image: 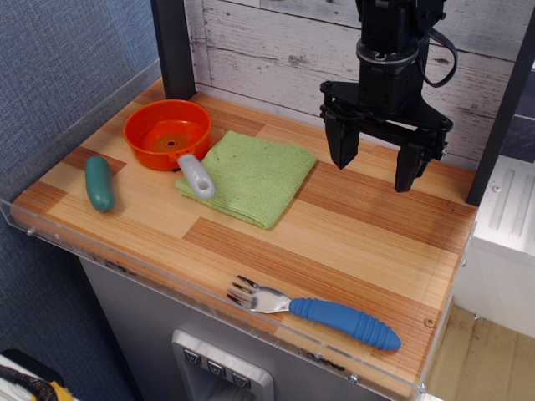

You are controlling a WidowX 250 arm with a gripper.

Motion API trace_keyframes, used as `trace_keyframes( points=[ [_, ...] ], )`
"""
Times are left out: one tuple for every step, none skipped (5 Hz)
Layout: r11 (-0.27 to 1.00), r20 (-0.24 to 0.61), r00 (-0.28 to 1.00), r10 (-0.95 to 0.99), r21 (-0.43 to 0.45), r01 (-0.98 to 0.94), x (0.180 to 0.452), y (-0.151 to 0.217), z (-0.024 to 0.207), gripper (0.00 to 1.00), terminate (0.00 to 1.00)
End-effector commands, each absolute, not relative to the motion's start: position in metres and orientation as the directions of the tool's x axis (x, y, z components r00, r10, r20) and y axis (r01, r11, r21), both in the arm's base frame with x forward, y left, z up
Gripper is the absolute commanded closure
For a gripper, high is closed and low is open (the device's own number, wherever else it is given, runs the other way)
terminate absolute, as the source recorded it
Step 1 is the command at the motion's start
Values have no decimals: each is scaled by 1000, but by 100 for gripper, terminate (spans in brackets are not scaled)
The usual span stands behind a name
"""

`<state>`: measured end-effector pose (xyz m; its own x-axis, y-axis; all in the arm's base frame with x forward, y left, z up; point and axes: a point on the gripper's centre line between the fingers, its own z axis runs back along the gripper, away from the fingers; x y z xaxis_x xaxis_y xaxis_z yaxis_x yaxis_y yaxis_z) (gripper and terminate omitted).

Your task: Move the blue fork to the right of the green cloth.

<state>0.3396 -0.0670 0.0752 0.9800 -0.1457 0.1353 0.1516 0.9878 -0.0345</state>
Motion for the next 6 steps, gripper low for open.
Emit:
trace_keyframes(
  points=[
    [988, 135, 980, -146, -35, 152, 340, -67, 75, 0, 0],
    [998, 141, 988, -63, -6, 65, 329, -63, 75, 0, 0],
    [997, 138, 989, 42, 54, -50, 313, -63, 84, 0, 0],
    [966, 174, 956, 237, 63, -251, 293, -52, 95, 0, 0],
    [874, 206, 860, 466, 42, -484, 275, -46, 94, 0, 0],
    [728, 213, 712, 670, 1, -685, 261, -59, 86, 0, 0]
  ],
)
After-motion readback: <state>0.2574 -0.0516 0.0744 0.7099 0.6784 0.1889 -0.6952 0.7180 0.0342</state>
